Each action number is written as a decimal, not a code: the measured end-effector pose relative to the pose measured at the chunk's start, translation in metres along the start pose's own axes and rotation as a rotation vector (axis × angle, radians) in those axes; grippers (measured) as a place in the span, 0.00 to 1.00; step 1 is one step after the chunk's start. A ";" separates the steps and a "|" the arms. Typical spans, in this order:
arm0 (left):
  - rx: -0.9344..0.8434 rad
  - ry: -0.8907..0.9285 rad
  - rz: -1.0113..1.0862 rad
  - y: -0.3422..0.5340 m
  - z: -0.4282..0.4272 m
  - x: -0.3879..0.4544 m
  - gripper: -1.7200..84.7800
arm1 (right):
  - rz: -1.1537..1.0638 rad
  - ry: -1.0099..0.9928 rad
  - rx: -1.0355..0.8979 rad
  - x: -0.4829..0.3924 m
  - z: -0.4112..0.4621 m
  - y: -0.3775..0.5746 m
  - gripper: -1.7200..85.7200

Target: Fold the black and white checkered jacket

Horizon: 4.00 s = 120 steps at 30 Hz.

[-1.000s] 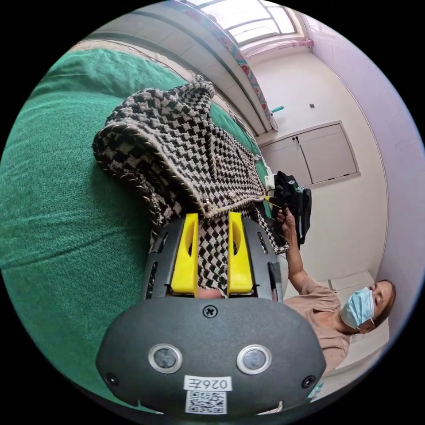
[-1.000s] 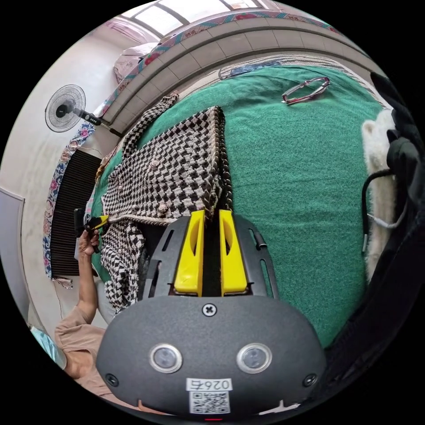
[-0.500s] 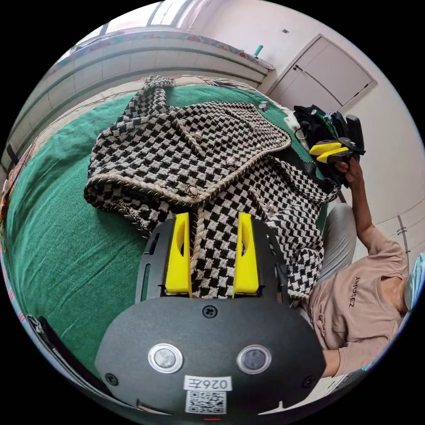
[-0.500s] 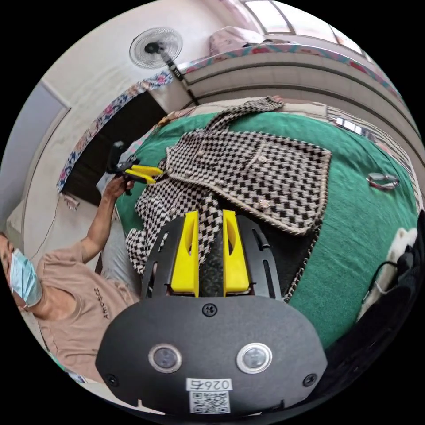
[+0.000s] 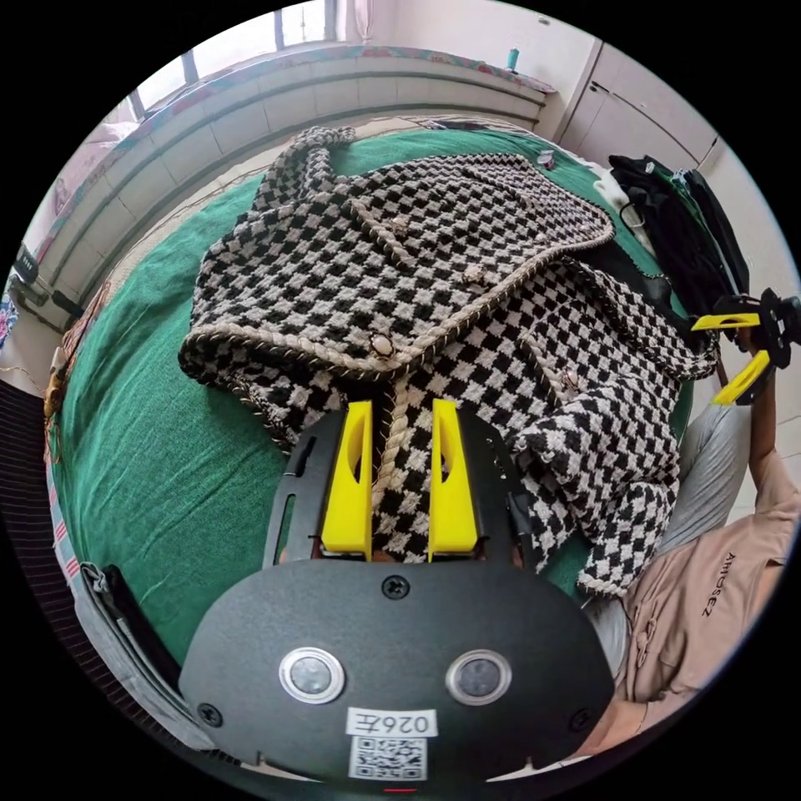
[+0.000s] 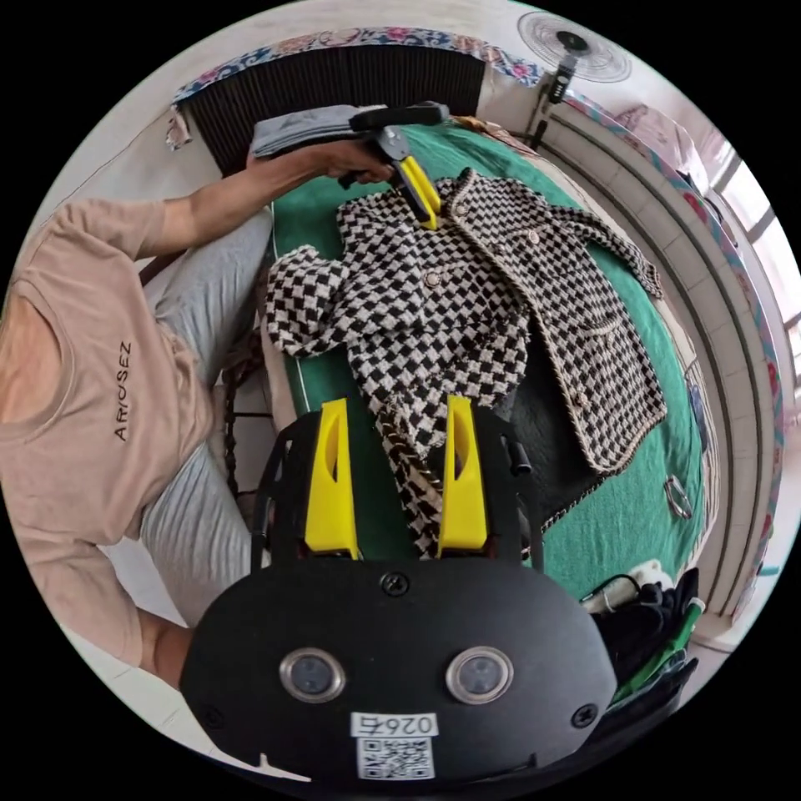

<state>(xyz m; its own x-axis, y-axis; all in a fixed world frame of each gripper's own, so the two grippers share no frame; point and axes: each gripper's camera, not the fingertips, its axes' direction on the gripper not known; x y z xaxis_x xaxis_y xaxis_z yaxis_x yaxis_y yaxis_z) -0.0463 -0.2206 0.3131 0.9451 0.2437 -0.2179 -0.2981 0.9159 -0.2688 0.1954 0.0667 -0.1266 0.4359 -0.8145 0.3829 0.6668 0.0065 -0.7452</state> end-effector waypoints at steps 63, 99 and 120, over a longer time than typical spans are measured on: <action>0.052 0.080 -0.384 0.063 -0.036 -0.069 0.01 | 0.801 0.032 0.043 0.252 0.107 0.030 0.01; 0.200 -0.002 0.028 0.149 -0.039 0.037 0.01 | 0.440 0.284 0.147 0.093 0.168 0.000 0.01; 0.697 0.216 0.104 0.396 -0.060 0.148 0.12 | -0.120 0.416 -0.022 -0.256 0.250 -0.104 0.08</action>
<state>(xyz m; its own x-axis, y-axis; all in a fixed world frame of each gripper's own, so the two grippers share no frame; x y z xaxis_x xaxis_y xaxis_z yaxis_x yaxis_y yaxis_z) -0.0328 0.1590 0.1181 0.8475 0.3383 -0.4090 -0.1627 0.8991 0.4064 0.1655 0.4198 -0.0105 0.0724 -0.9731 0.2187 0.6829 -0.1115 -0.7220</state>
